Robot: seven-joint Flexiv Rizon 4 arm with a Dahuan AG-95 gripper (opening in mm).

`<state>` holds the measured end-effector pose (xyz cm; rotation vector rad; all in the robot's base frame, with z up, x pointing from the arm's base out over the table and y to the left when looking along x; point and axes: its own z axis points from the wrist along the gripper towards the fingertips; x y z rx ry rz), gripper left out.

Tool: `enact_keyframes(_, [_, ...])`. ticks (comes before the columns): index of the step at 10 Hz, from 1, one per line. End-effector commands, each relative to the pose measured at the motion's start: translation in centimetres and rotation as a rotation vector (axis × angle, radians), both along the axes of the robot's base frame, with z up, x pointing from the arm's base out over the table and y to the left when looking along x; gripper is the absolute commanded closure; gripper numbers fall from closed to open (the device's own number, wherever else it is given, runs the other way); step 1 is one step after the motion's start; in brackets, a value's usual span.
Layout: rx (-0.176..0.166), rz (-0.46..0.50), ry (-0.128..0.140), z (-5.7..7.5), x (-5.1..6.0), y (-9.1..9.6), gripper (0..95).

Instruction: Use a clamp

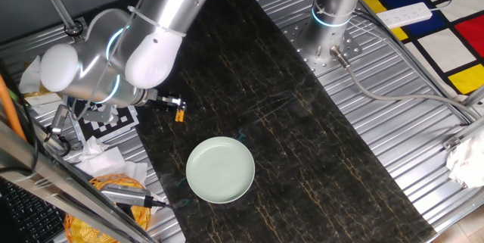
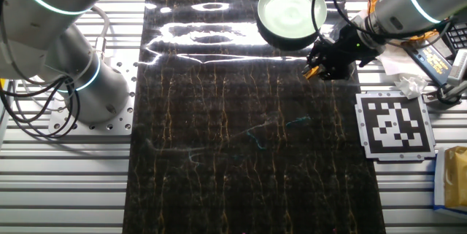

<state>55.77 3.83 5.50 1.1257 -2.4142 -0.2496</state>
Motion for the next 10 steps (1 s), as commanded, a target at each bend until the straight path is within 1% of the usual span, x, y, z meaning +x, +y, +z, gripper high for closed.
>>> enact_keyframes(1, [0.001,0.000,-0.003,-0.03,0.05,-0.04,95.0])
enact_keyframes(4, [-0.003,-0.007,-0.002,-0.03,0.06,-0.04,95.0])
enact_keyframes(5, [-0.010,-0.018,-0.015,-0.03,0.06,-0.04,95.0])
enact_keyframes(6, [-0.011,-0.021,-0.022,-0.03,0.06,-0.04,95.0])
enact_keyframes(7, [-0.008,-0.016,-0.045,-0.03,0.06,-0.04,95.0])
enact_keyframes(10, [-0.006,-0.014,-0.067,-0.03,0.06,-0.04,95.0])
